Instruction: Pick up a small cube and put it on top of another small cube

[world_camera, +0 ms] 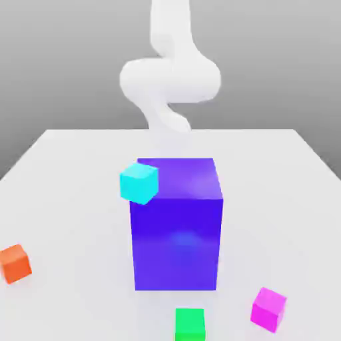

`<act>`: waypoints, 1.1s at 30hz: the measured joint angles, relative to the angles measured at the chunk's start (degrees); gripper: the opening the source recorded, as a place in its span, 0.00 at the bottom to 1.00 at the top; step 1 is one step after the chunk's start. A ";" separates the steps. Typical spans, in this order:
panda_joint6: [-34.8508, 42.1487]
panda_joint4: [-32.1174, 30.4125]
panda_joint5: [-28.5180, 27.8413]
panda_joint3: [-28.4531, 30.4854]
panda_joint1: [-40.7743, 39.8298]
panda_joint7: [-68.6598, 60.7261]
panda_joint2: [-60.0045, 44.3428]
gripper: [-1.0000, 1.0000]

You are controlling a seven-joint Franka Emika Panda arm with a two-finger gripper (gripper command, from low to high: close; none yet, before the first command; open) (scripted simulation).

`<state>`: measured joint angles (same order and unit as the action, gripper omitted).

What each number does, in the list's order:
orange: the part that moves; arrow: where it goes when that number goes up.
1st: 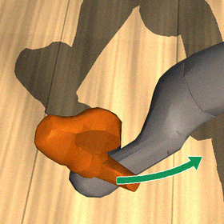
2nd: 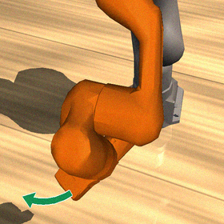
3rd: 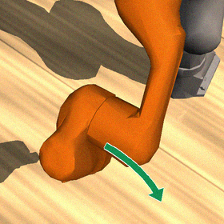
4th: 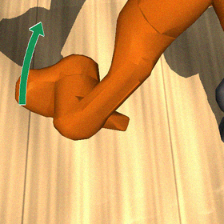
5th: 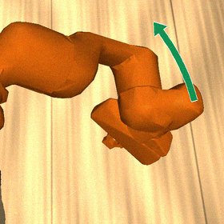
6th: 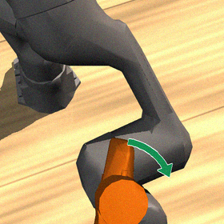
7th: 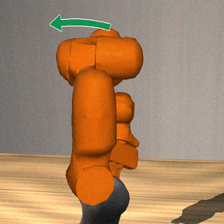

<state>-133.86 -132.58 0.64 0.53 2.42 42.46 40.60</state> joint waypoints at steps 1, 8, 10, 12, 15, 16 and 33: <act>-0.90 -0.35 0.30 0.19 1.01 -1.48 -2.26 0.50; -6.72 -2.60 2.54 0.52 6.73 -11.27 -17.01 0.50; -8.36 -3.23 2.99 0.44 8.22 -13.89 -21.17 0.50; -10.01 -3.87 3.46 0.15 9.53 -16.54 -25.32 0.50; -12.49 -4.82 3.83 -0.71 11.05 -20.28 -31.55 0.50; -13.32 -5.15 3.84 -1.03 11.52 -21.44 -33.62 0.50; -30.38 -6.48 -3.19 -2.13 17.48 -28.65 -65.78 0.00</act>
<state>-164.24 -139.07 -2.55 -1.60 19.91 13.81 -25.18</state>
